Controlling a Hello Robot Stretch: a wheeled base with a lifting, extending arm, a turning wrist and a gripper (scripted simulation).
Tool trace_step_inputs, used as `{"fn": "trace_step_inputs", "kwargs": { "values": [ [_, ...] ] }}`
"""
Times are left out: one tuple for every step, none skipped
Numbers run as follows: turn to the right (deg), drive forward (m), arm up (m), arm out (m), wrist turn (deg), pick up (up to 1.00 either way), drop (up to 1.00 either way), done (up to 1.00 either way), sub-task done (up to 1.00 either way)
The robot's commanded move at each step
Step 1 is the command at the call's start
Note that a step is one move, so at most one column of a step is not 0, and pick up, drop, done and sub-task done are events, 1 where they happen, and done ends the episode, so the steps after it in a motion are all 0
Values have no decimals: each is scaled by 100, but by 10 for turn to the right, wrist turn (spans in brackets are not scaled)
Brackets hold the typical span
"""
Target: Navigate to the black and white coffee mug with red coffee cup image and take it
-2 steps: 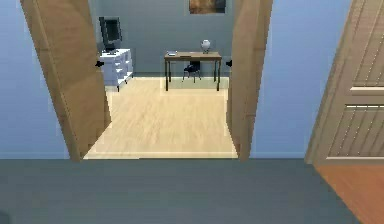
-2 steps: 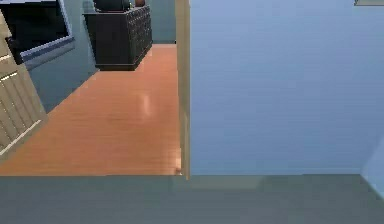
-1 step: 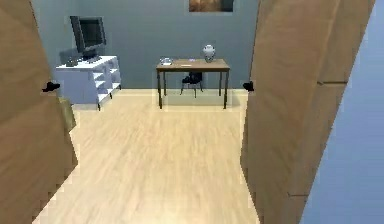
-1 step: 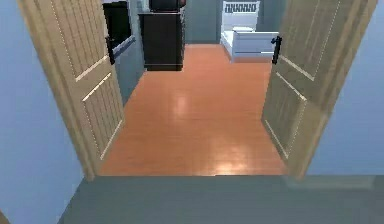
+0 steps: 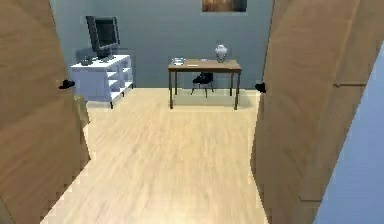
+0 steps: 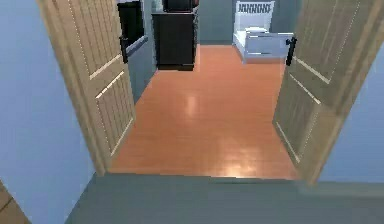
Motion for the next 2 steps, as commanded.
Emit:
{"fn": "trace_step_inputs", "kwargs": {
  "values": [
    [0,65,0,0,0,0,0,0,0],
    [0,100,0,0,0,0,0,0,0]
  ]
}}
